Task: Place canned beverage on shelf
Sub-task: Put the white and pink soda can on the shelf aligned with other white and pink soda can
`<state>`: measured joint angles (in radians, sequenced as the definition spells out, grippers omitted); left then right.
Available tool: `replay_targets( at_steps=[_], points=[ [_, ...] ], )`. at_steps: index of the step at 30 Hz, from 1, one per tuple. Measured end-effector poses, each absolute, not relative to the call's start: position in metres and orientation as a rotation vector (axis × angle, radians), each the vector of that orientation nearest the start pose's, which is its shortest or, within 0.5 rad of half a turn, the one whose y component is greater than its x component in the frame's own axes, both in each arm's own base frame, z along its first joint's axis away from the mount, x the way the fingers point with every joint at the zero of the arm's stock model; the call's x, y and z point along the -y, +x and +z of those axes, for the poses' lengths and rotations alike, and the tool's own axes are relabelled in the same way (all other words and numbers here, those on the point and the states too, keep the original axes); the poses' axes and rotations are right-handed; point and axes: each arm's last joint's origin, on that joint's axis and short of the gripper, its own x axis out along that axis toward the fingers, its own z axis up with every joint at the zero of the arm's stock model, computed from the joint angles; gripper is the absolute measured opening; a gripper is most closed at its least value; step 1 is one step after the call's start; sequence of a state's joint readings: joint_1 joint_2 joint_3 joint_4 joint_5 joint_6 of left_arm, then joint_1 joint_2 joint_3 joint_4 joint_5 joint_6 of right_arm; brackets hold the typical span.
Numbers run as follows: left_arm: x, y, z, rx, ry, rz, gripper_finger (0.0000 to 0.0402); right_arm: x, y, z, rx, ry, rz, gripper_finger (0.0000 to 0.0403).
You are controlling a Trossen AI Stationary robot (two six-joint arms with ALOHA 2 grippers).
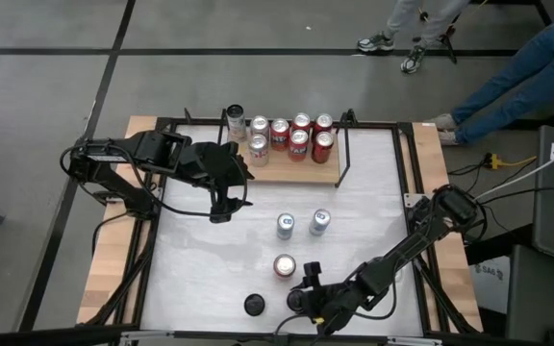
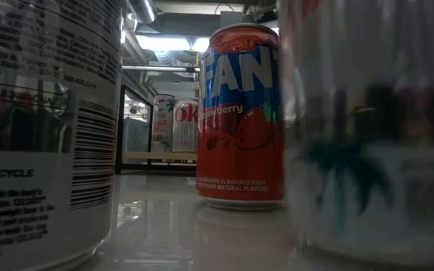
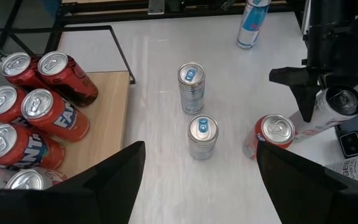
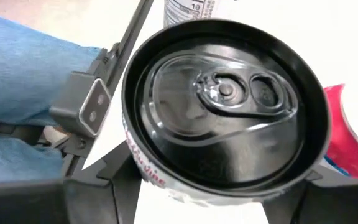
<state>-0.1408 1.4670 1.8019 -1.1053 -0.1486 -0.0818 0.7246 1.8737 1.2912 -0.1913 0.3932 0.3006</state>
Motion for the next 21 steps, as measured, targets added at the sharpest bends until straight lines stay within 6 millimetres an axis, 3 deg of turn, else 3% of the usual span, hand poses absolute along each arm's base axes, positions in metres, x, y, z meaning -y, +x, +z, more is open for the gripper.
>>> replay_targets(
  at_steps=[8,13,21],
  points=[
    [0.034,0.271,0.436,-0.761,0.038,0.036,0.0299,-0.257,0.306,0.248,-0.717,-0.180,0.237,0.0234],
    [0.034,0.271,0.436,-0.761,0.038,0.035,0.0299,-0.252,0.302,0.289,-0.723,-0.238,0.256,0.0234],
    [0.034,0.263,0.440,-0.763,0.024,-0.002,0.0299,-0.225,0.314,0.350,-0.644,-0.375,0.317,0.0234]
  ],
)
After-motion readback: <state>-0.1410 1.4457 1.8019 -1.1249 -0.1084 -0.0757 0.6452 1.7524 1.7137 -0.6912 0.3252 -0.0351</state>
